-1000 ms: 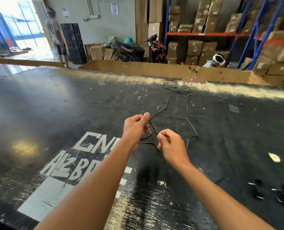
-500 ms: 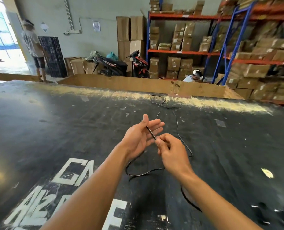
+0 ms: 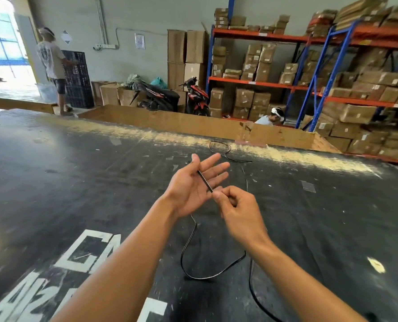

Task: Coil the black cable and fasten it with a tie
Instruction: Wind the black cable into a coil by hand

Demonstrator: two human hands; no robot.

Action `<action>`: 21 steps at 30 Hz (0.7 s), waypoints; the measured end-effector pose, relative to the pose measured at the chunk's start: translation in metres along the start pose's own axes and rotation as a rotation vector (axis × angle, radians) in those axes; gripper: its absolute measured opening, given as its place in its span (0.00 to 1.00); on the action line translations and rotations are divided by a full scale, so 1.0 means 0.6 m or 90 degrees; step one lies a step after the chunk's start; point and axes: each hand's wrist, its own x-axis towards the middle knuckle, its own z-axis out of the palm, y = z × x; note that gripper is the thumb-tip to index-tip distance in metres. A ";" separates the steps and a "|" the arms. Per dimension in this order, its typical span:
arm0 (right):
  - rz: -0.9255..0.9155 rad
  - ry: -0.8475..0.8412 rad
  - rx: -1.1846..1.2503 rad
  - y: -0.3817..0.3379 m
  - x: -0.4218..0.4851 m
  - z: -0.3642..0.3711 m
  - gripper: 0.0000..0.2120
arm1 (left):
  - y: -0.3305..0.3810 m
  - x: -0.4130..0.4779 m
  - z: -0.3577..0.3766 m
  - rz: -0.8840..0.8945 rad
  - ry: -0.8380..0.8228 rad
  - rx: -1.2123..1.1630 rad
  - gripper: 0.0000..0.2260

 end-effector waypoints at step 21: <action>-0.073 -0.075 -0.260 0.020 -0.034 -0.065 0.09 | 0.072 -0.174 0.034 -0.208 -0.413 -0.031 0.28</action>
